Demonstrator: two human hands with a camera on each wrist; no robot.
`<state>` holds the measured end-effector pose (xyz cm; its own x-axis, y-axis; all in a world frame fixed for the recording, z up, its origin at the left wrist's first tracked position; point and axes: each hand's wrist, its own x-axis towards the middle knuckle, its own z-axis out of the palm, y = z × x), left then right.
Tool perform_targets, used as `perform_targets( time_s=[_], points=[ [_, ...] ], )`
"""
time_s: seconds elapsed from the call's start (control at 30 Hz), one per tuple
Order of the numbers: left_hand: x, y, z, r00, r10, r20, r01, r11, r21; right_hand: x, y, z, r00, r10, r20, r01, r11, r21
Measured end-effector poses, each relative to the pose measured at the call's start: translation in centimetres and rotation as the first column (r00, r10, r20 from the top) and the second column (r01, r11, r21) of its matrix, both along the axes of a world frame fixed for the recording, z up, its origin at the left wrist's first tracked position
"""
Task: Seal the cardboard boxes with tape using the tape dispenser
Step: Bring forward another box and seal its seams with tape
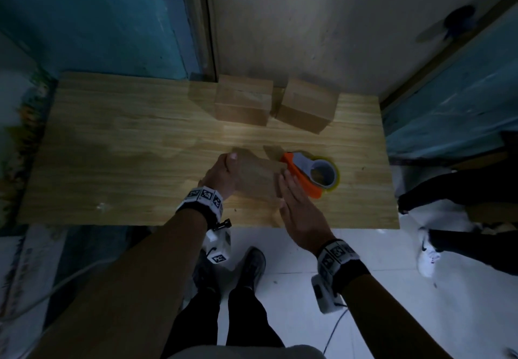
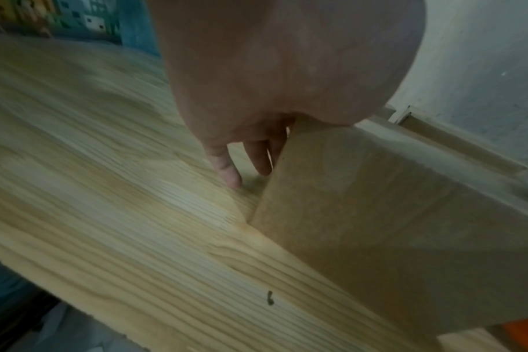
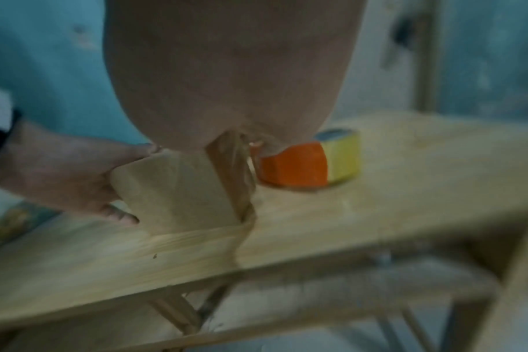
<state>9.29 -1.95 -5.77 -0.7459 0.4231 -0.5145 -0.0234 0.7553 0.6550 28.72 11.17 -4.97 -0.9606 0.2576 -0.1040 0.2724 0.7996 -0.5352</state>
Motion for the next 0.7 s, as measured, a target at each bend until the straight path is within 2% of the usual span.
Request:
perform_targets(
  time_s=[0.07,0.13,0.17,0.23,0.3,0.37,0.43,0.5,0.7],
  points=[
    [0.0,0.2,-0.3,0.999,0.031,0.007,-0.032,0.998,0.045,1.0,-0.8,0.1,0.992,-0.091,0.092,0.117,0.936,-0.333],
    [0.0,0.3,-0.4,0.999,0.048,0.007,-0.049,0.999,0.025,1.5,-2.1,-1.1,0.969,-0.108,0.221,0.204,0.856,-0.476],
    [0.0,0.2,-0.2,0.998,0.055,0.016,-0.056,0.998,0.006,1.8,-2.8,-2.0,0.964,-0.14,0.225,0.238,0.829,-0.505],
    [-0.4,0.0,-0.2,0.998,0.048,0.042,-0.047,0.999,-0.012,1.8,-3.5,-3.4,0.952,-0.267,0.15,0.306,0.804,-0.51],
    [-0.6,-0.3,-0.5,0.998,0.03,0.051,-0.03,0.999,0.013,1.4,-3.2,-3.9,0.892,-0.438,0.114,0.434,0.754,-0.493],
    [-0.7,-0.3,-0.5,0.999,0.038,0.03,-0.04,0.998,0.057,0.0,-2.4,-3.2,0.839,-0.541,0.057,0.485,0.697,-0.527],
    [-0.7,-0.3,-0.1,0.995,0.091,0.028,-0.093,0.992,0.089,-2.1,-1.9,-2.3,0.835,-0.55,-0.012,0.445,0.688,-0.574],
    [-0.6,-0.3,0.4,0.99,0.135,0.037,-0.138,0.986,0.096,-3.8,-2.1,-1.9,0.841,-0.541,-0.013,0.434,0.689,-0.581],
    [-0.1,-1.2,-0.2,0.981,0.132,0.143,-0.159,0.968,0.195,-4.8,-3.1,-1.8,0.812,-0.581,-0.048,0.477,0.709,-0.519]
  ],
)
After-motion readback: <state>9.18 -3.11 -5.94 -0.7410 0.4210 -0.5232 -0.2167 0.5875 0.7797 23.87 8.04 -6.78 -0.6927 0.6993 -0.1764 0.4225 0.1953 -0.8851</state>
